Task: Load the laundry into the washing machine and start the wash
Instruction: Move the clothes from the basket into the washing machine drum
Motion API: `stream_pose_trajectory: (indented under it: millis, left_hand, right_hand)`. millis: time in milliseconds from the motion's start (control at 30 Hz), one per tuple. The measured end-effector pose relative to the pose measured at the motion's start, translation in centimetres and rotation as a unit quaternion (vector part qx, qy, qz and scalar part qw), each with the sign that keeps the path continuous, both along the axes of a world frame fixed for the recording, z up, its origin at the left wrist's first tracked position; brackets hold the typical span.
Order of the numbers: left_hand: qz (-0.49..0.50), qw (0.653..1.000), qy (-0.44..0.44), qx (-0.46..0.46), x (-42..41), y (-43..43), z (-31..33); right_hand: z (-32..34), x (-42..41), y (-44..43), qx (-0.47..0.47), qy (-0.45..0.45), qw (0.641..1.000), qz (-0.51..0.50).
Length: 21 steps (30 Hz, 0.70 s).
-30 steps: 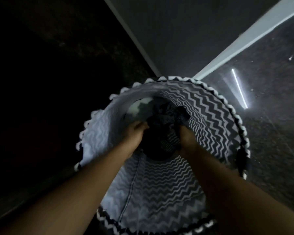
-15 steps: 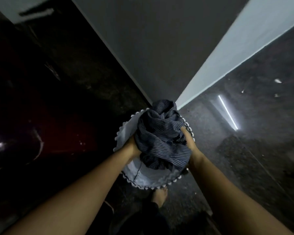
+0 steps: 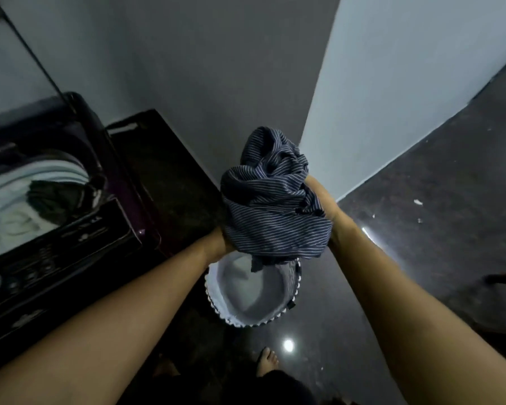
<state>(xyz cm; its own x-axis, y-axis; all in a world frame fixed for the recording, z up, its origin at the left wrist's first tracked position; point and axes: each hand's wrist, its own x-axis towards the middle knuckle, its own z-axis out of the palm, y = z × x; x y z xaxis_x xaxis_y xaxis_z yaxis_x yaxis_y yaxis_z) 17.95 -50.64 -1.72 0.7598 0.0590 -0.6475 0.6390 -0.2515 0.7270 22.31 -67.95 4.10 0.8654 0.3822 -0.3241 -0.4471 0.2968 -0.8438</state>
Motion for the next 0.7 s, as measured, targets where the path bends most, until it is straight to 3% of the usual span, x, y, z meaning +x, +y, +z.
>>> stream_pose_trajectory:
  millis: [133,300,467,600,700]
  left_hand:
    - [0.073,0.992,-0.033,-0.096,1.2,0.1,4.7]
    - [0.148,0.946,-0.124,-0.259,0.8,2.0,12.1]
    - [0.201,0.925,-0.188,-0.26,0.1,5.2,18.4]
    - [0.295,0.894,-0.209,-0.265,-0.1,9.4,22.5]
    - [0.341,0.876,-0.227,-0.255,-0.5,13.4,24.8]
  right_hand:
    - [5.4,0.9,-0.7,-0.032,-0.101,0.994,0.023]
    - [9.5,2.0,0.0,-0.103,-0.172,0.98,0.013]
    - [13.2,2.9,2.6,-0.15,-0.263,0.953,0.016]
    - [14.4,3.9,6.4,-0.206,-0.23,0.946,0.096]
    - [14.6,4.7,10.5,-0.175,-0.172,0.959,0.142]
